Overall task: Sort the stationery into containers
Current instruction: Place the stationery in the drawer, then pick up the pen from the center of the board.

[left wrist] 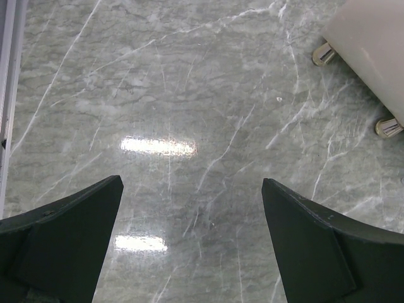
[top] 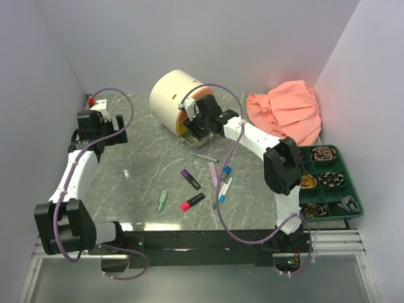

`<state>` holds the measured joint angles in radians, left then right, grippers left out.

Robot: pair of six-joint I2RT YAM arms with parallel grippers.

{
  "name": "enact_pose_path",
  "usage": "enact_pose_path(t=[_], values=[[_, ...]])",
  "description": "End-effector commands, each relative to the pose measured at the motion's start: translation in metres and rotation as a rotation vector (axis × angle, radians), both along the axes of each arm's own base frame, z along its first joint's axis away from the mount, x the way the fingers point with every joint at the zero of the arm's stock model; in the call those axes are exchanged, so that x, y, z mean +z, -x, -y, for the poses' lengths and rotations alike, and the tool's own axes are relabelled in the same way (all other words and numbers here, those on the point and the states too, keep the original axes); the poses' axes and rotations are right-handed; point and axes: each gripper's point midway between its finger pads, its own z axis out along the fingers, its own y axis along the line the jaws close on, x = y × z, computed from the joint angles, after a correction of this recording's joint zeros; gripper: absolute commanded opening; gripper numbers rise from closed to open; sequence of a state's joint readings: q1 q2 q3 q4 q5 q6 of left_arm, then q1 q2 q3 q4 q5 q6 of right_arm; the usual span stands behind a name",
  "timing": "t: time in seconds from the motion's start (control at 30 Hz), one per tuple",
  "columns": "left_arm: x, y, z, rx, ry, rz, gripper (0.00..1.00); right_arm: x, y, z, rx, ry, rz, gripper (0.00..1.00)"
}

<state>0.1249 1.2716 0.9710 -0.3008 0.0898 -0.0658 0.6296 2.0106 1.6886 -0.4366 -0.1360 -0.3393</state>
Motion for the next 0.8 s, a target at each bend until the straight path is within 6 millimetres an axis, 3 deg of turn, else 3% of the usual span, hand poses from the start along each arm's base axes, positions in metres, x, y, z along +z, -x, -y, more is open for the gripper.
enact_pose_path(t=[0.0,0.03,0.07,0.13,0.17,0.2,0.23,0.27,0.3,0.33,0.37,0.43,0.53,0.63,0.77], values=[[0.028,-0.004,-0.001,0.006,0.003,0.075,0.99,0.056,0.001,0.007,-0.05,-0.08,0.079,0.57],[0.028,-0.002,0.0,0.005,0.009,0.076,1.0,0.055,0.009,0.01,-0.047,-0.08,0.062,0.57],[0.028,0.001,0.001,0.005,0.014,0.076,0.99,0.072,0.017,0.012,-0.046,-0.109,0.074,0.58],[0.025,0.006,0.006,0.004,0.045,0.066,1.0,0.068,0.033,0.019,-0.036,-0.11,0.041,0.6],[0.019,0.013,0.009,0.0,0.063,0.044,0.99,0.078,0.04,0.022,-0.031,-0.126,0.048,0.6],[0.016,0.017,0.014,0.002,0.092,0.029,0.99,0.076,0.047,0.025,-0.024,-0.126,0.034,0.6],[0.011,0.023,0.02,-0.007,0.123,0.003,0.99,0.06,0.061,0.029,-0.004,-0.11,-0.011,0.6],[-0.002,0.036,0.025,-0.007,0.145,-0.054,0.98,0.066,0.069,0.033,0.009,-0.118,-0.001,0.6],[-0.01,0.044,0.035,-0.017,0.167,-0.097,0.97,0.063,0.075,0.037,0.014,-0.112,-0.004,0.61],[-0.015,0.049,0.038,-0.012,0.168,-0.125,0.96,0.046,0.083,0.045,0.006,-0.086,-0.027,0.61],[-0.026,0.061,0.045,-0.017,0.177,-0.18,0.95,0.049,0.087,0.05,-0.004,-0.087,-0.015,0.61],[-0.03,0.068,0.059,-0.04,0.167,-0.196,0.91,0.039,0.092,0.06,-0.022,-0.072,-0.013,0.62],[-0.027,0.075,0.078,-0.087,0.139,-0.205,0.86,0.046,0.09,0.071,-0.079,-0.078,0.041,0.64],[-0.039,0.077,0.085,-0.056,0.165,-0.336,0.84,0.058,0.085,0.083,-0.152,-0.09,0.08,0.68],[-0.054,0.099,0.109,-0.091,0.255,-0.476,0.79,0.08,0.081,0.094,-0.182,-0.113,0.124,0.7]])
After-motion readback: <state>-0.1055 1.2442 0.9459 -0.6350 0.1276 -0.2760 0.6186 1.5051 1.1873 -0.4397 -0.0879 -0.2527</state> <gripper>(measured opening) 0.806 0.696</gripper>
